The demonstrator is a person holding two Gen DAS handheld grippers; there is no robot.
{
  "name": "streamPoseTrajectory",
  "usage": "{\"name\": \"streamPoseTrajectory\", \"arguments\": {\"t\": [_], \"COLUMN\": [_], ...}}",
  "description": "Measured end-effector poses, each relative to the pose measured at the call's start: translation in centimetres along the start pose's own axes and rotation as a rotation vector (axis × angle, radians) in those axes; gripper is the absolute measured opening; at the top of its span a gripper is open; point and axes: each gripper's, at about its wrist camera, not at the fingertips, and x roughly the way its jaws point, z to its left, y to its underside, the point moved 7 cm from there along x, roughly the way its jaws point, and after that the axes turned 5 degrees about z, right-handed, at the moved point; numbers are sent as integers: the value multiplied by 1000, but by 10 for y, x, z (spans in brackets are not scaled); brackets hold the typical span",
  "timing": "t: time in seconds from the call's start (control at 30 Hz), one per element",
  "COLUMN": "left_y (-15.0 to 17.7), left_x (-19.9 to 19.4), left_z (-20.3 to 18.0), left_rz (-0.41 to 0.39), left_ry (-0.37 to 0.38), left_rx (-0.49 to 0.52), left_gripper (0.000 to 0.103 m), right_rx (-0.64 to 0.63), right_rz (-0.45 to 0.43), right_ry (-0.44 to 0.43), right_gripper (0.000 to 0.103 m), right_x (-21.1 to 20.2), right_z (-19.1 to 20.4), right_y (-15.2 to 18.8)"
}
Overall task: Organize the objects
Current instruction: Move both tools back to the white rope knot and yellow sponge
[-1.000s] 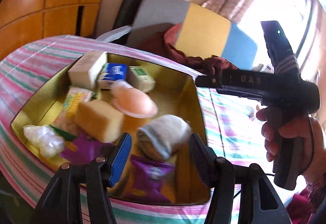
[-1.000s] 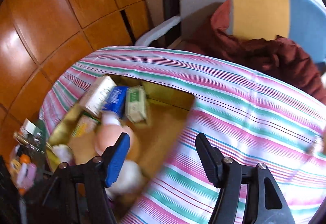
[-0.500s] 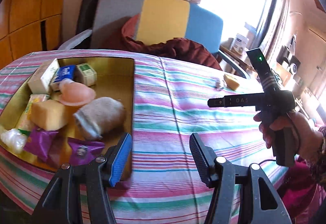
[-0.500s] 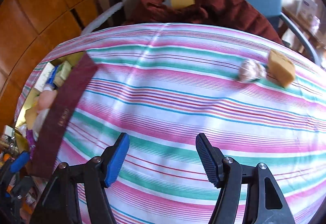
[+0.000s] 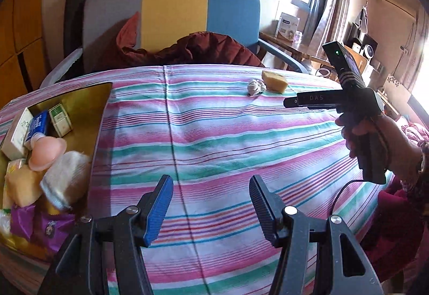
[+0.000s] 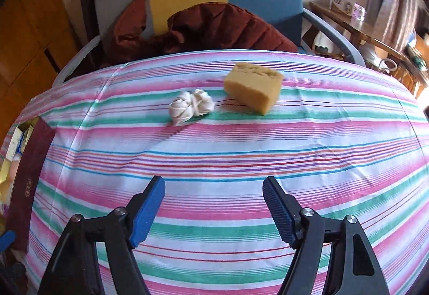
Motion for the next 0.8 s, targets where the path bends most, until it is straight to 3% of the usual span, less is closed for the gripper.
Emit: {"name": "streamPoseTrajectory", "arguments": {"t": [0.13,0.2,0.33,0.47,0.6,0.8], "left_y": [-29,-45,-77,-107,-130,-154], "left_x": [31,50,84,120,157,201], "left_z": [-26,-37,-55,-69,-84,-99], "left_rz": [41,61,71,67,66,105], "left_ry": [30,57,68,25,-54,-38], "left_rx": [47,38,47,93,165,158], "left_gripper": [60,60,60,63,63,63], "right_rx": [147,230,318,332,392,453], "right_rz": [53,71,40,13,21,22], "right_ry": [9,-34,-60,-27,-46,-64], "right_gripper": [79,79,79,80,80,80], "right_x": [9,9,-5,-14,-12,-13], "right_z": [-33,-44,-61,-72,-84,-98], "right_y": [2,3,-4,-11,-13,-13]}}
